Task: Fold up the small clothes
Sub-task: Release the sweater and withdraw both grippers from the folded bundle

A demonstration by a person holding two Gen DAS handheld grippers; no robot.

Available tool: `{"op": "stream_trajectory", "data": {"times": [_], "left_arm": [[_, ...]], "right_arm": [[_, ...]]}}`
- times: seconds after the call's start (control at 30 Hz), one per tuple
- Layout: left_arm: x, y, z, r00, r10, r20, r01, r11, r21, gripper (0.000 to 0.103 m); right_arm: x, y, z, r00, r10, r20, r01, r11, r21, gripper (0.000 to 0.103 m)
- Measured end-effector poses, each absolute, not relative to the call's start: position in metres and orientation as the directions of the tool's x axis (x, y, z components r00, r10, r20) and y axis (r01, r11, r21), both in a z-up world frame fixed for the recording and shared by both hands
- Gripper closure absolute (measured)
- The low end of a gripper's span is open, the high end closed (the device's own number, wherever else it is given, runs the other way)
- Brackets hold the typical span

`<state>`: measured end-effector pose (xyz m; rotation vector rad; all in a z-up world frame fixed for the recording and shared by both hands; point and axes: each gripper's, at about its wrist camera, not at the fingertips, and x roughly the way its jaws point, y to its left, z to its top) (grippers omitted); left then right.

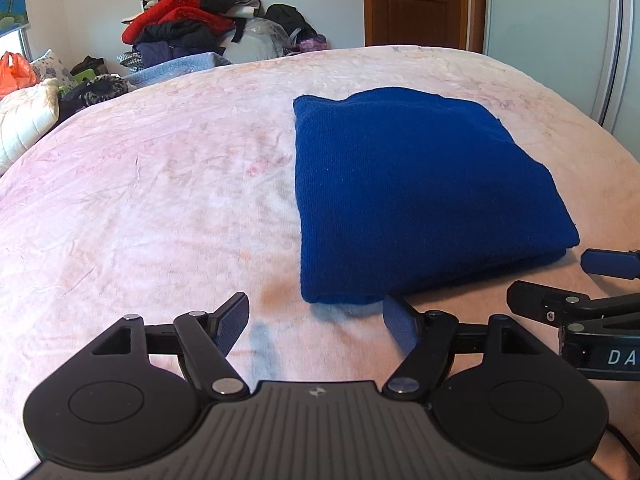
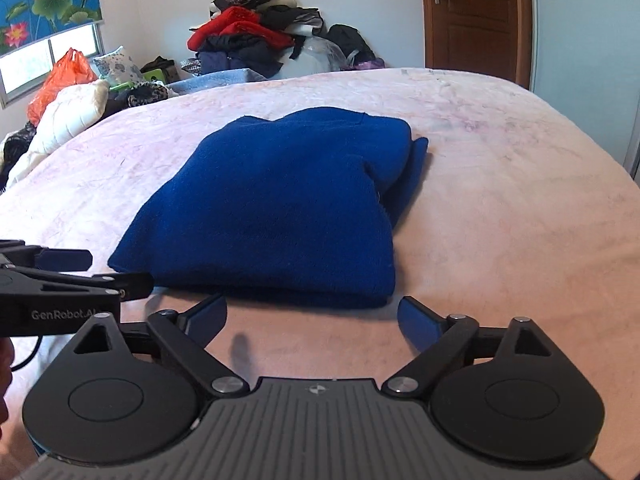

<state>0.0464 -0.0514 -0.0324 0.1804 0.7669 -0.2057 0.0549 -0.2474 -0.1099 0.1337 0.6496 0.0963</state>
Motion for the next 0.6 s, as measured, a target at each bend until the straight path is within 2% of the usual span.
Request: {"op": "stream_trajectory", "data": {"times": [0.33,0.57,0.6], "left_arm": [[0.033,-0.040,-0.037,0.694,-0.106,-0.712,0.214,0.975,0.063,0.027],[0.028,-0.034,-0.044,0.713,-0.077,-0.697,0.181,0.981,0.077,0.026],[0.028,-0.033,-0.045,0.716,-0.074,-0.694,0.178,0.981,0.080,0.024]], "right_arm": [[0.043,-0.244,-0.110,0.773,0.087,-0.629,0.024,0.986,0.166,0.002],[0.041,-0.238,-0.116,0.775,0.090,-0.626,-0.001,0.990,0.140,0.001],[0.041,-0.236,-0.117,0.776,0.085,-0.625,-0.003,0.991,0.132,0.001]]}}
